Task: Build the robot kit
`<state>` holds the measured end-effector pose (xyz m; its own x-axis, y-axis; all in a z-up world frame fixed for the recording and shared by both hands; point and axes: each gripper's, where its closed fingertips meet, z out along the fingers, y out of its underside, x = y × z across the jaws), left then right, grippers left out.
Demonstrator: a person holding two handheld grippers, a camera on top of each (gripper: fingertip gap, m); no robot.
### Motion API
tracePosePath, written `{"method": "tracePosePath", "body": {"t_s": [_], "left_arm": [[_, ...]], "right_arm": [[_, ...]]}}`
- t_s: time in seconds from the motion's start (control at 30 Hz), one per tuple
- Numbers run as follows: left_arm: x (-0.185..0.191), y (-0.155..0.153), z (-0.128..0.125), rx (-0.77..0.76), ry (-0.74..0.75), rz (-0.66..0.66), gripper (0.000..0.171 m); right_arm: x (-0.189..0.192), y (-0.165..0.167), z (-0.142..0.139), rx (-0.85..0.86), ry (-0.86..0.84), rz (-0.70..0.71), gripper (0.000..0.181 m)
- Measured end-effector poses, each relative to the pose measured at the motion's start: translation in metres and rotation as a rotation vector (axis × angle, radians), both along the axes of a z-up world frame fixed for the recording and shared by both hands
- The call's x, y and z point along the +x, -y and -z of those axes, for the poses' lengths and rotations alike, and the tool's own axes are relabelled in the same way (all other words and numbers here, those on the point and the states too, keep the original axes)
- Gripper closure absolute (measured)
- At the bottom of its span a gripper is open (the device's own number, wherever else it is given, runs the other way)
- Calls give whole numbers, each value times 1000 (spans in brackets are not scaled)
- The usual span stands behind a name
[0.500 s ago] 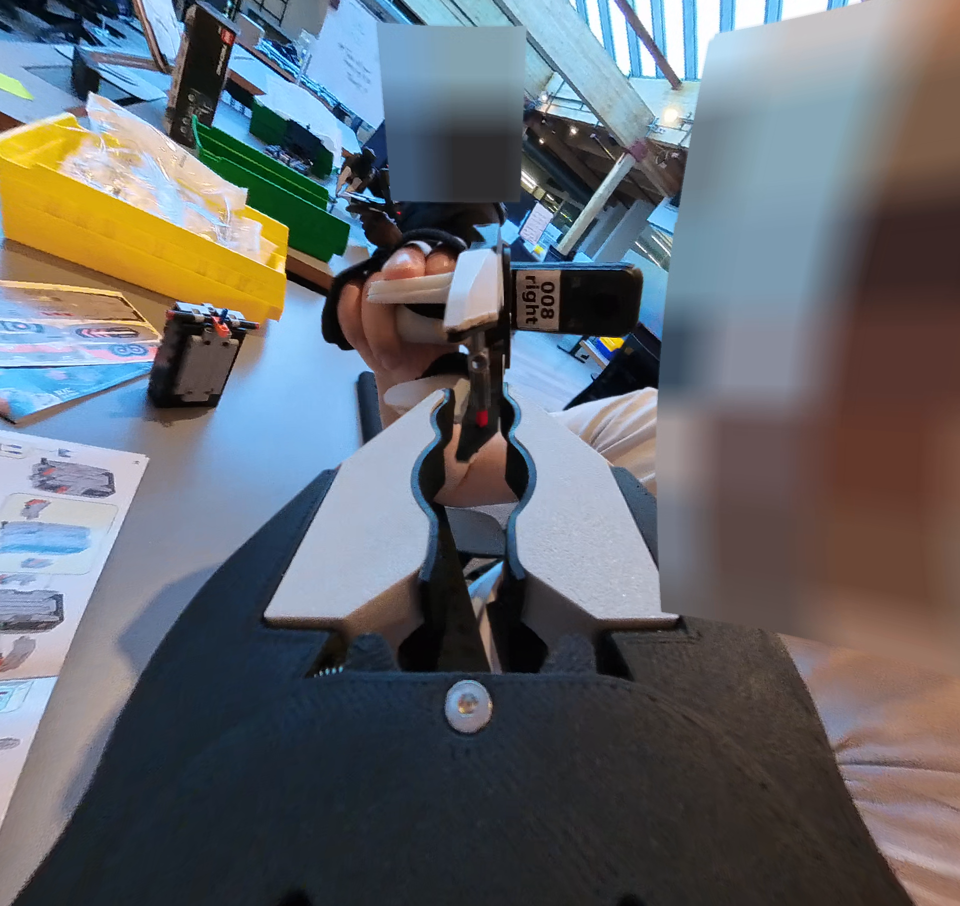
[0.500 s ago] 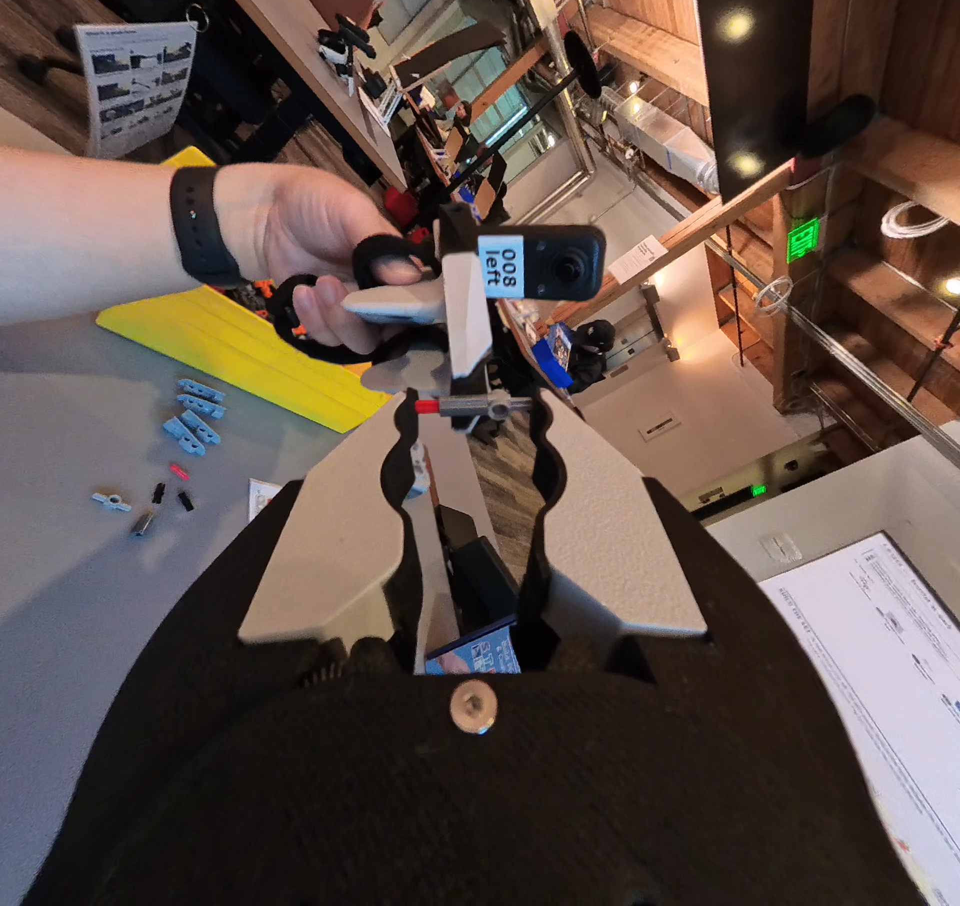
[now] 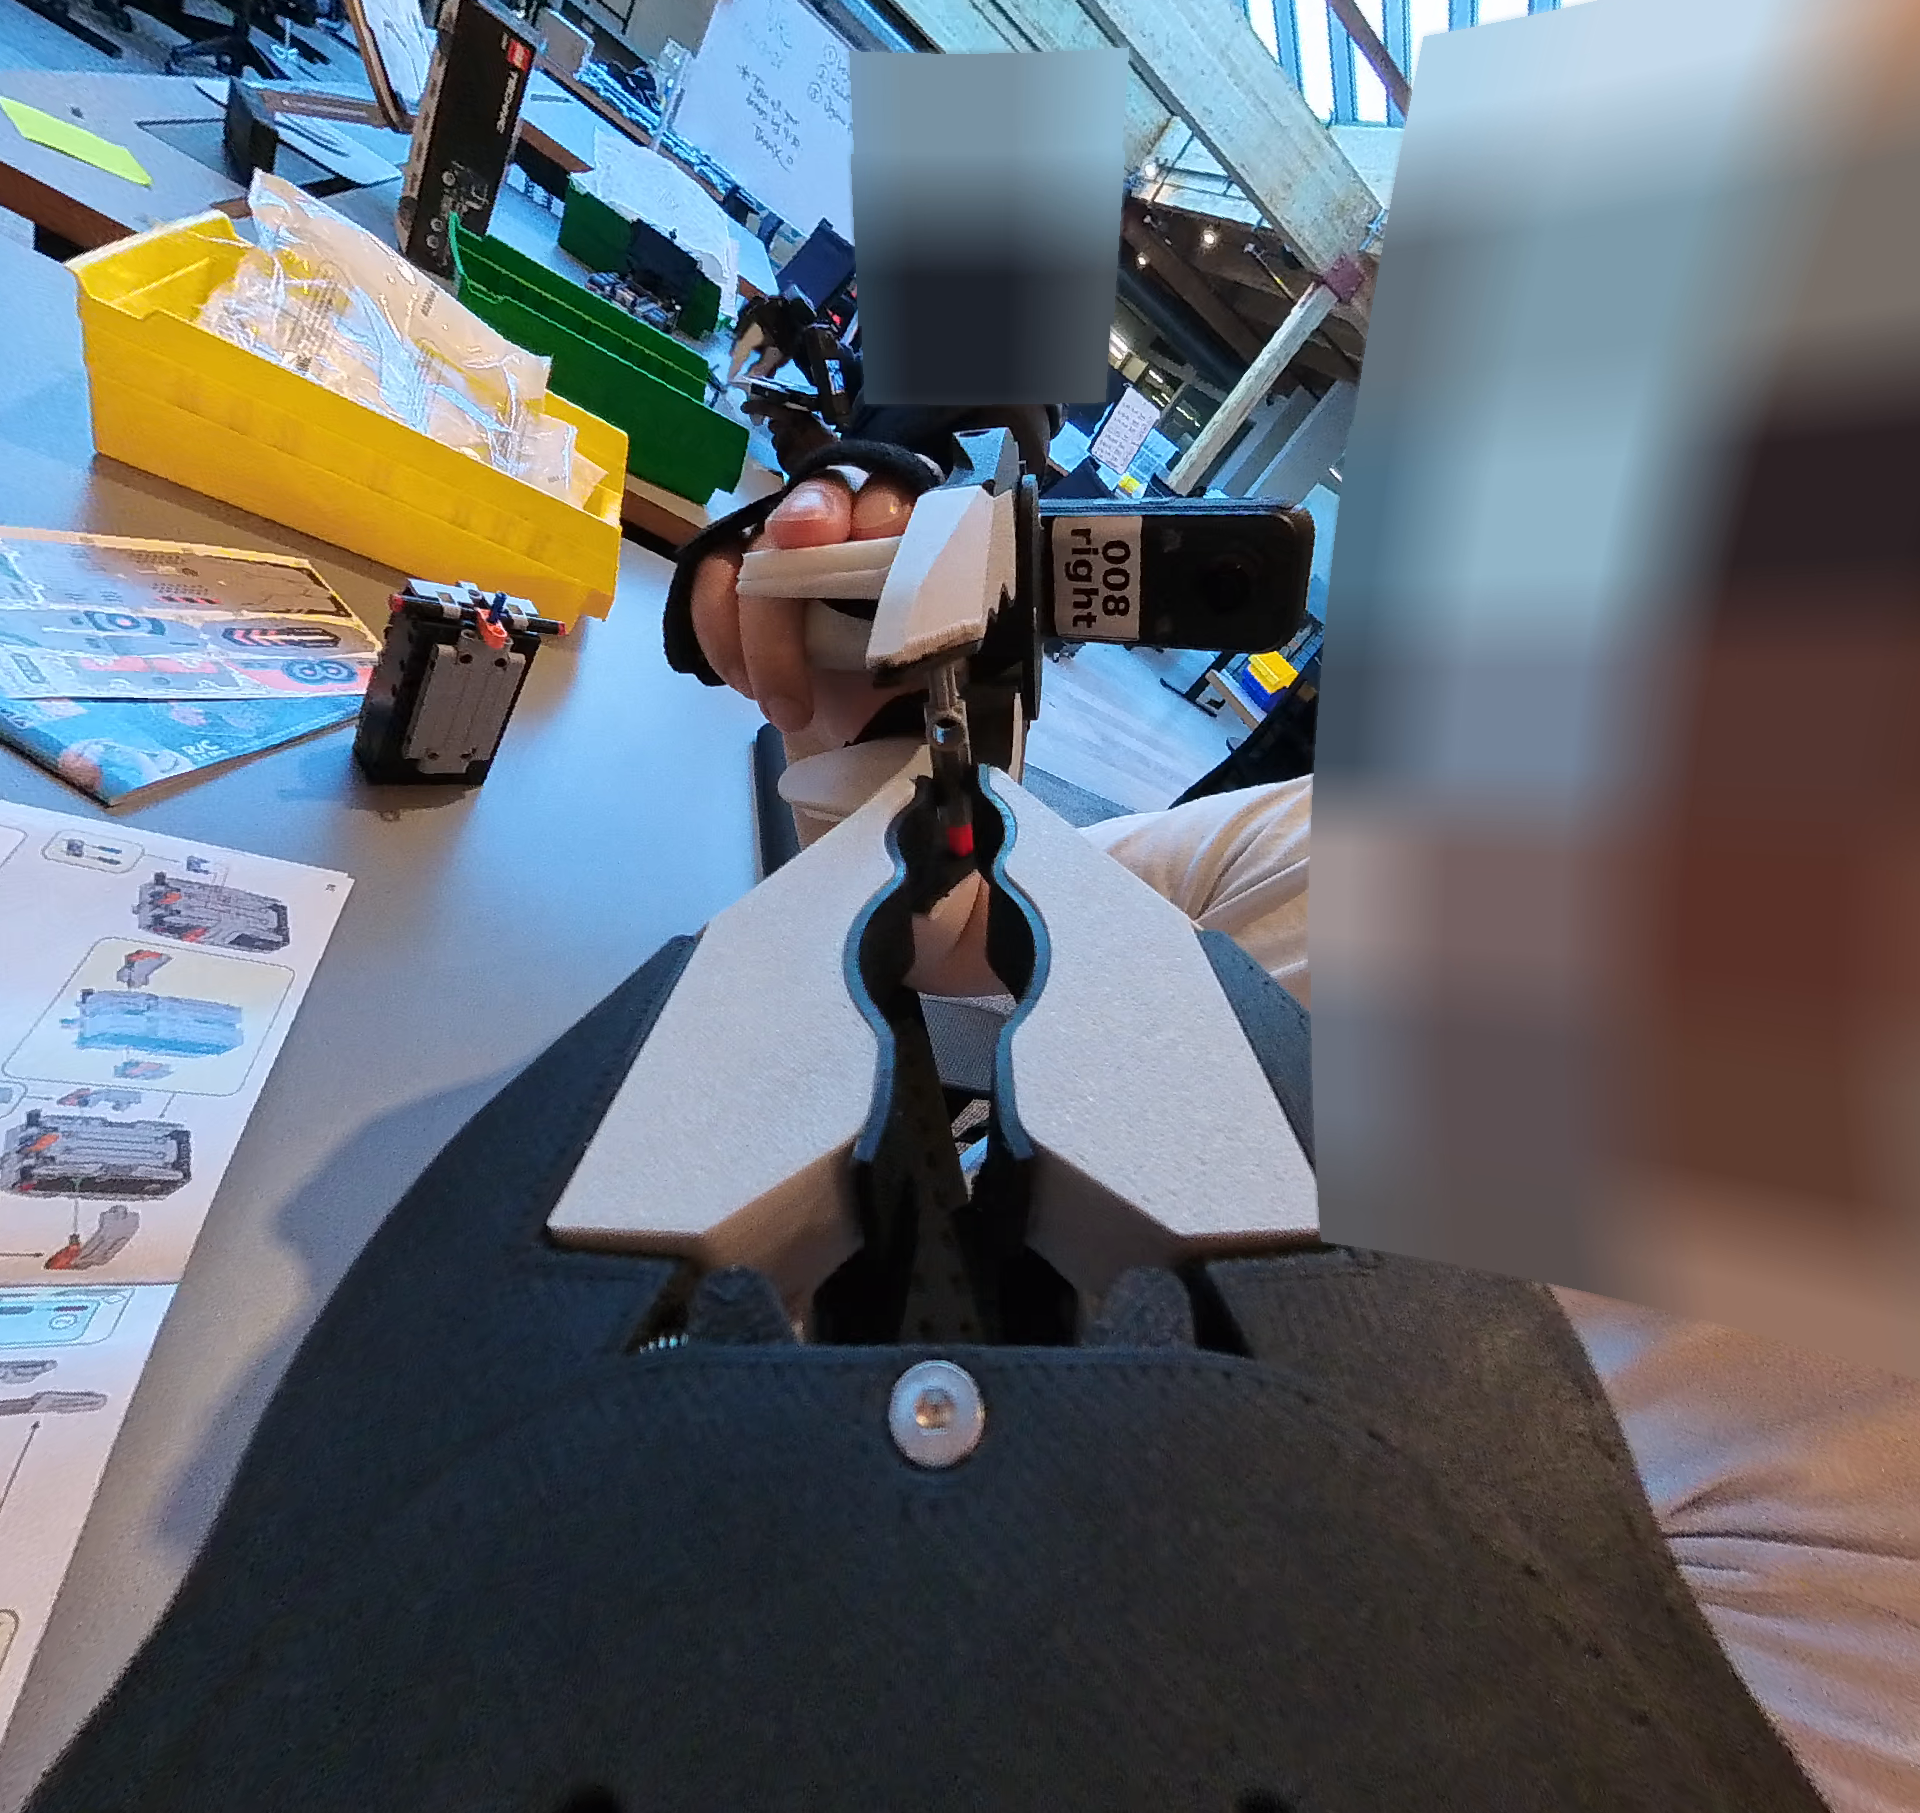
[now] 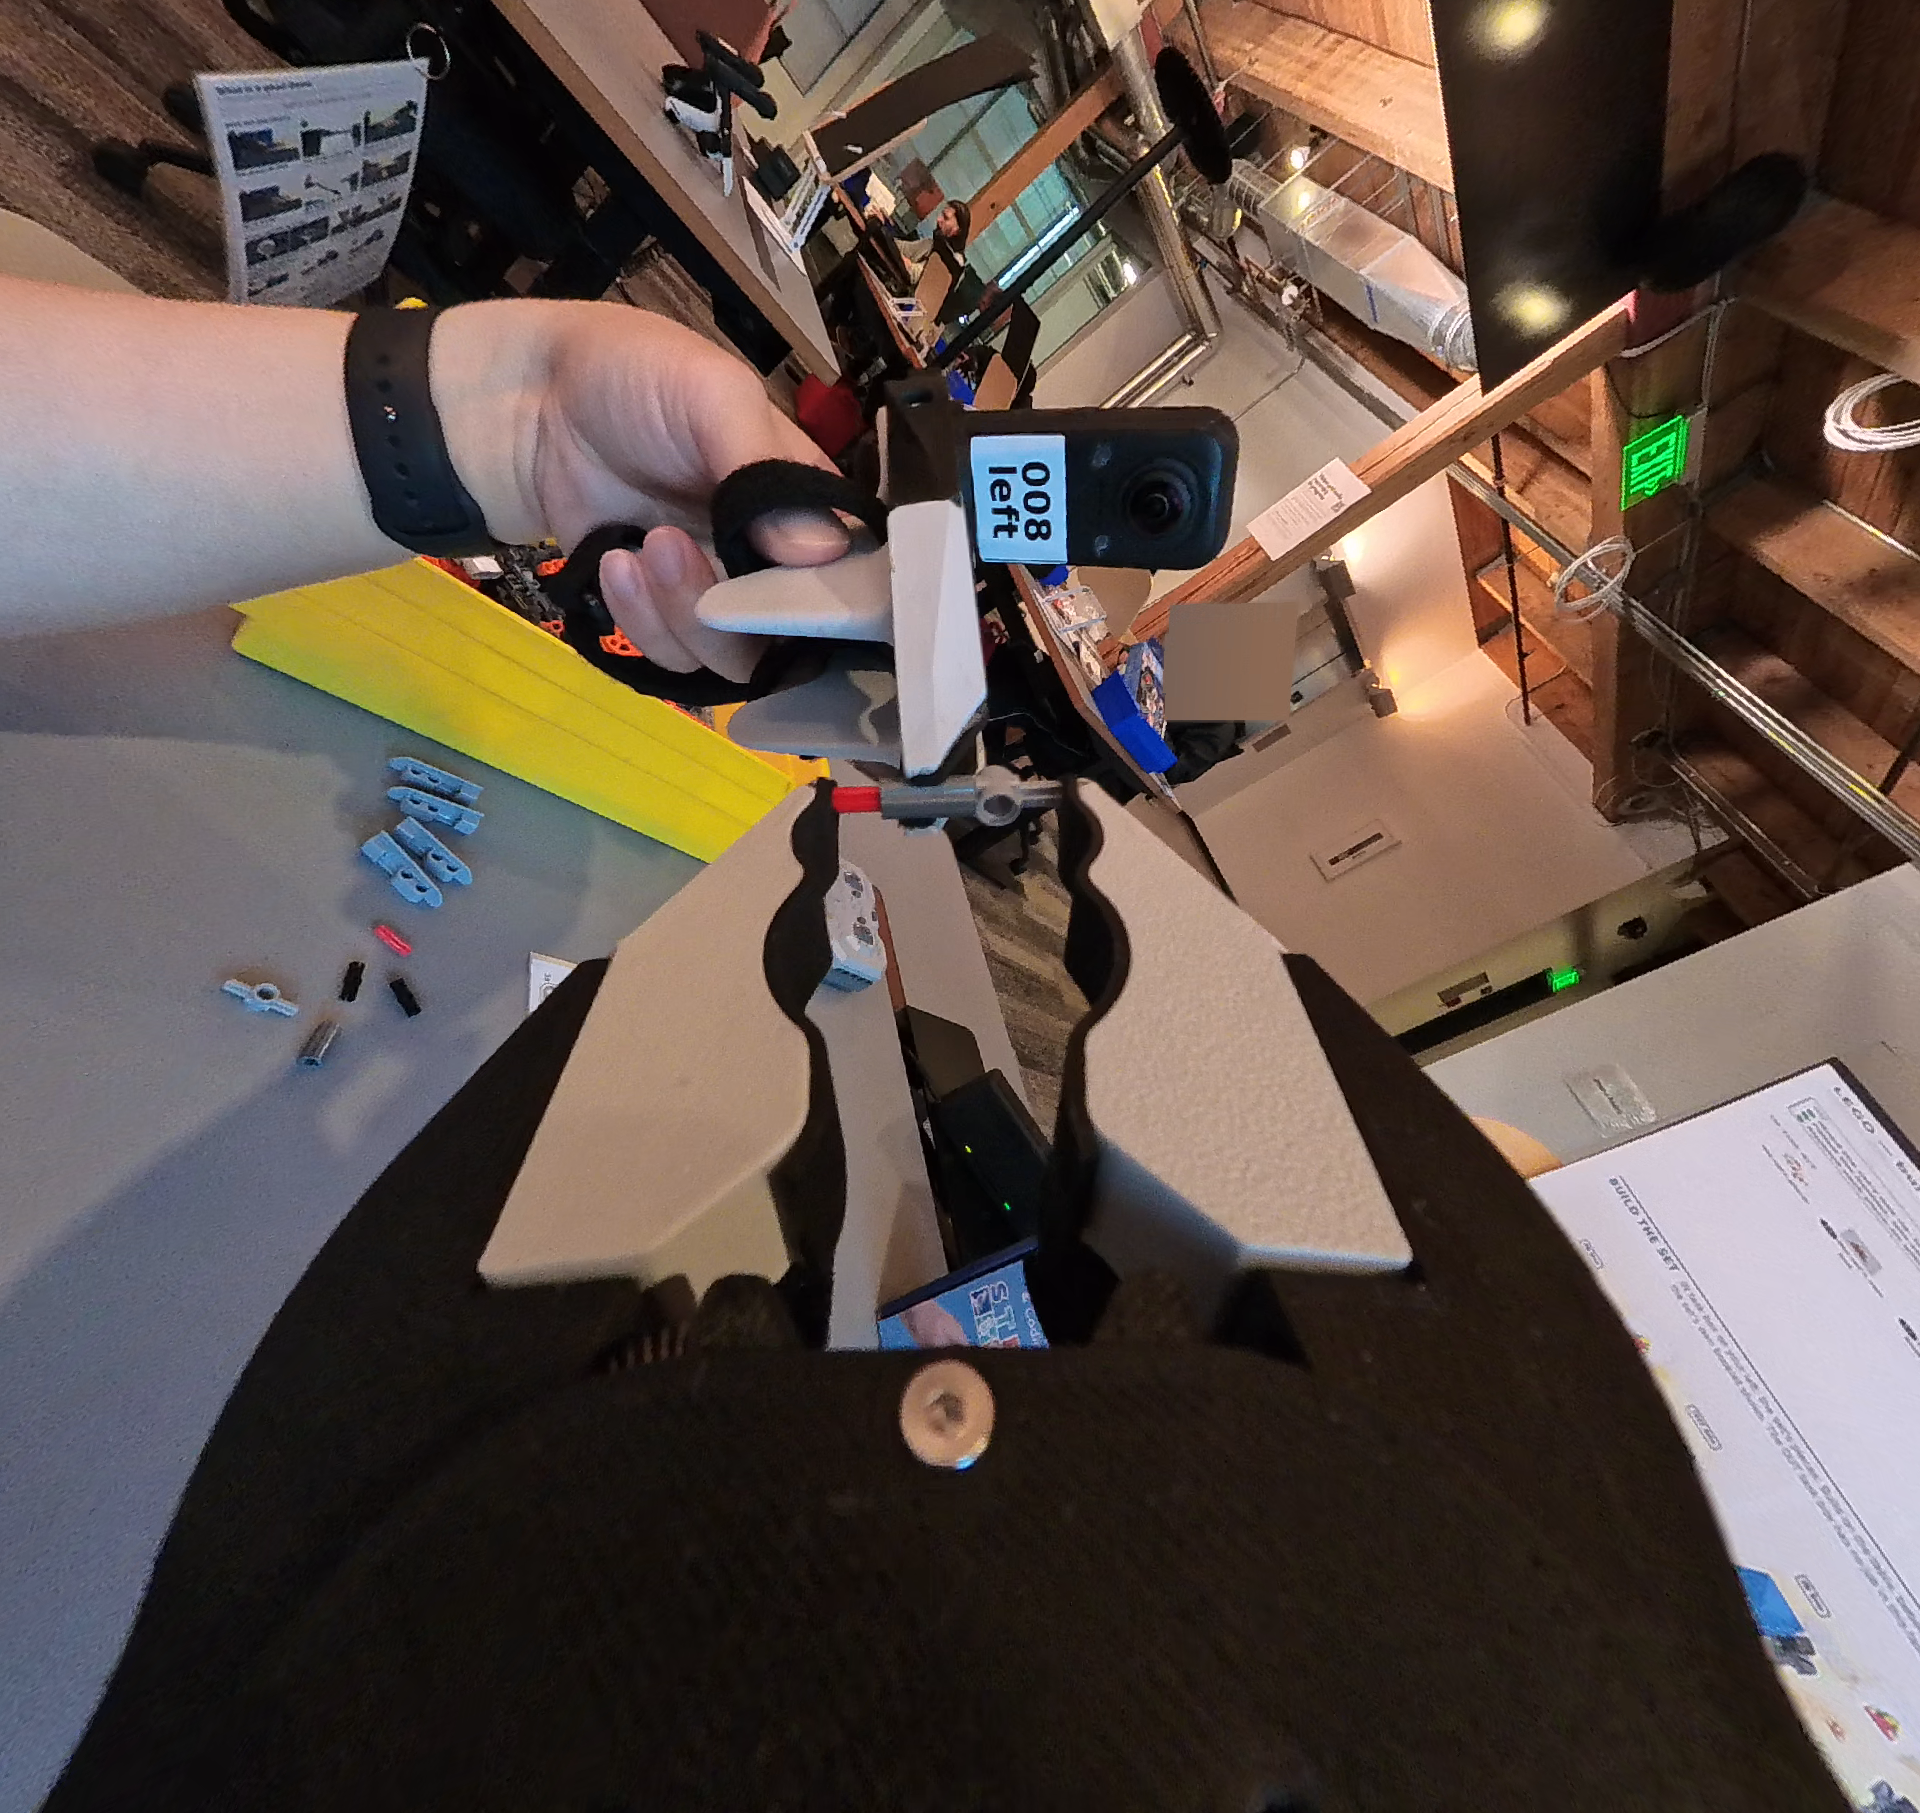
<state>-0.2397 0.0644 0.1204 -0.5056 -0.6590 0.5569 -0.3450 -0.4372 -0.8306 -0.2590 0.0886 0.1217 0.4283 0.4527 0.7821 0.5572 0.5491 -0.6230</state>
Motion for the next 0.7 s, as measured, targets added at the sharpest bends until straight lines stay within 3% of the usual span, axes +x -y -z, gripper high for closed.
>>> {"method": "tracePosePath", "body": {"t_s": [0.27, 0.33, 0.43, 0.57, 0.7], "left_arm": [[-1, -6, 10, 28, -46, -18, 167], [-2, -24, 19, 73, -100, -121, 150], [-16, -55, 25, 135, -153, -298, 153], [-49, -90, 10, 189, -139, -563, 150], [-86, -107, -6, 254, -102, -758, 146]], "right_arm": [[1, -6, 14, -87, 46, 19, 140], [5, -13, 41, -261, 98, 26, 140], [18, -22, 105, -578, 228, 55, 140], [23, -27, 187, -862, 382, 75, 140], [15, -32, 214, -905, 419, 48, 140]]}}
